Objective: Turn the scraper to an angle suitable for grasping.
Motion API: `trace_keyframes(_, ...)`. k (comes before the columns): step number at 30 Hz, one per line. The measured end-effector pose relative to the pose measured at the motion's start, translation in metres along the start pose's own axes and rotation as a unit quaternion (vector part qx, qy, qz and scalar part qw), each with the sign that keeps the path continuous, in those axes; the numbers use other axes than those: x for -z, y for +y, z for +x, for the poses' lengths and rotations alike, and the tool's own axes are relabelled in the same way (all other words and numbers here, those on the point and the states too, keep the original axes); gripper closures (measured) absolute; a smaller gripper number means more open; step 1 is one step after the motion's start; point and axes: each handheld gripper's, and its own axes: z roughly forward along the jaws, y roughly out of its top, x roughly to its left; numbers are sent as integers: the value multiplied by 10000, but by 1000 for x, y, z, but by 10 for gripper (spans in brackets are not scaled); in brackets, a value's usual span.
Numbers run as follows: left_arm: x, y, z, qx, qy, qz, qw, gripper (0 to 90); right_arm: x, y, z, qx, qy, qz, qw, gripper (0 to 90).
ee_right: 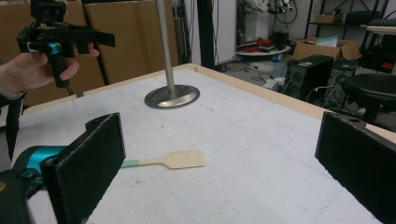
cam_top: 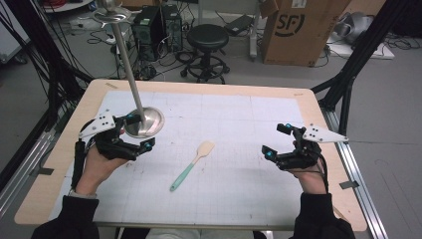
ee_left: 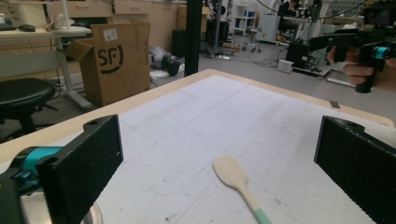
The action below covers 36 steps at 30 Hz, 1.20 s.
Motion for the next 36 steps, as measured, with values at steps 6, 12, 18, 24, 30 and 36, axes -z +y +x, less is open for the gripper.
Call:
trace_keyframes(6,-5,-2,-5,-111,-26,129,9999,17,-1,0,1,7,3,-5,10000,6)
trace_keyframes(12,-8,-4,-9,-67,-56,367,9993,247,-2,-1,0,12,45,52,10000,6)
trace_keyframes(18,-15,-7,-15,326,-186,886,9954,646,0,-3,0,-32,22,39,10000,6)
trace_keyframes(24,-28,-14,-23,143,-199,1138,9932,749,3,-4,0,-38,15,16,10000,6)
trace_keyframes(30,-37,-20,-26,129,-234,1194,9925,813,5,-5,0,-53,13,29,10000,6)
trace_keyframes(36,-47,-30,-31,65,-315,1376,9900,879,5,-7,0,-63,15,74,10000,7)
